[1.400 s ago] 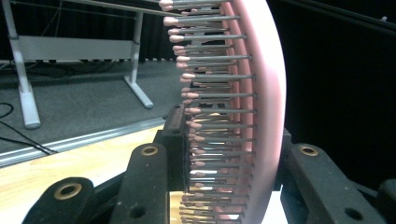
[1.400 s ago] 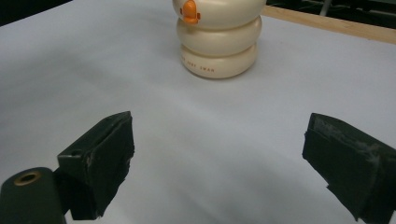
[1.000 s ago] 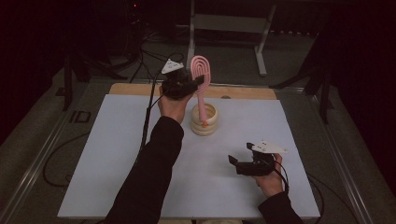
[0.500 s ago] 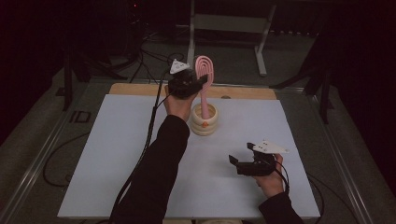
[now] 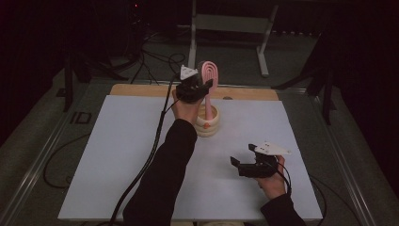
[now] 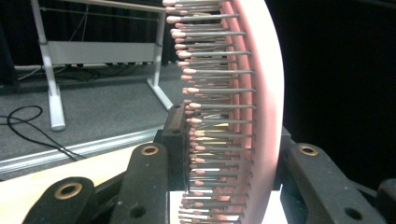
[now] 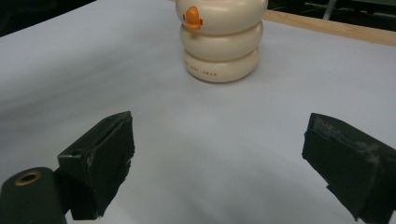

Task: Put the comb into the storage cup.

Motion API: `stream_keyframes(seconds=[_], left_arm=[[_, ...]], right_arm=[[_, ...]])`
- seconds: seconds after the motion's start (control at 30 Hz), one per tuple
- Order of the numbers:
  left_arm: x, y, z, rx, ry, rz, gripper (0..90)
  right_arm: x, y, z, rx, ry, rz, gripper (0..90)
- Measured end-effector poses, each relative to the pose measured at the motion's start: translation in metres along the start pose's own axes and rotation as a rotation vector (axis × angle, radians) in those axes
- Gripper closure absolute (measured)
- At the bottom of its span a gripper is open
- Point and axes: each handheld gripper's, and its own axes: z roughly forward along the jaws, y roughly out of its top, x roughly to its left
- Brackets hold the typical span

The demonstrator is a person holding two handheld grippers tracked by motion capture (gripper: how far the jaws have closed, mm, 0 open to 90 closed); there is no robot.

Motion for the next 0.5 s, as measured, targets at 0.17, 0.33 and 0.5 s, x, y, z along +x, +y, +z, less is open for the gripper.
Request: stream_keyframes(seconds=[0.17,0.33,0.5], left_arm=[[-0.005,-0.011,0.008,0.008,-0.004,0.008,65.2],[-0.003,-0.021,0.012,0.005,-0.005,-0.018,65.2],[-0.001,-0.035,0.014,0.015,0.003,-0.037,65.1]], right_arm=[[0.000,0.000,-0.001,-0.001,0.003,-0.001,9.1],[0.000,0.000,-0.001,-0.001,0.004,-0.003,9.1],[0.001,0.000,-0.001,-0.003,0.004,-0.006,9.1]])
